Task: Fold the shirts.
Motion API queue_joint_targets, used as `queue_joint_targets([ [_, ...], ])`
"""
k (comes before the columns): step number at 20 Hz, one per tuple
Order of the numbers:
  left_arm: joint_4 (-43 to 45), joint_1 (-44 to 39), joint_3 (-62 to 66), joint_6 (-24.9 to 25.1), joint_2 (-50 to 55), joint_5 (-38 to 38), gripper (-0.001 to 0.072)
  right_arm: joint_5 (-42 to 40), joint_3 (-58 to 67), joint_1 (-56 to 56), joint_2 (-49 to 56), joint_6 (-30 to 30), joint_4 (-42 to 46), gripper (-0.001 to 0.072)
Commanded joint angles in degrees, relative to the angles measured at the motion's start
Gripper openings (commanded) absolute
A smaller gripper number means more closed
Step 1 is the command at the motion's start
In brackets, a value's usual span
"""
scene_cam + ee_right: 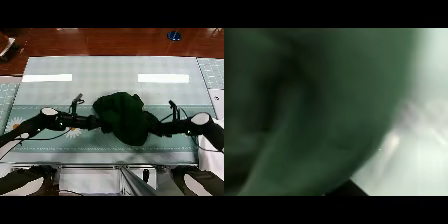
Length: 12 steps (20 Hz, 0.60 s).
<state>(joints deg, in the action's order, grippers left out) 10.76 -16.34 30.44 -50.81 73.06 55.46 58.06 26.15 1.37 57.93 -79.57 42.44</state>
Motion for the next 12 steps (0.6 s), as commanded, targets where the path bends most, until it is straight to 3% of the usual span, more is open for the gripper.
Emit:
queue_joint_targets([
  [1,-0.09,8.66,7.32,1.05,-4.61,7.98,0.0021,3.78,17.64,1.9,0.83,0.5,3.63,0.002],
  [5,1.68,23.93,27.45,-5.95,-15.87,9.46,0.0021,9.9,52.04,1.9,0.83,-4.44,12.44,0.002],
  [8,12.26,33.31,46.4,-14.95,-19.67,10.36,0.002,16.46,75.06,1.92,0.83,-5.92,17.25,0.002],
  [12,20.9,39.5,66.77,-18.56,-23.98,11.61,0.0021,24.41,92.17,1.95,-1.09,-5.81,17.25,0.002],
])
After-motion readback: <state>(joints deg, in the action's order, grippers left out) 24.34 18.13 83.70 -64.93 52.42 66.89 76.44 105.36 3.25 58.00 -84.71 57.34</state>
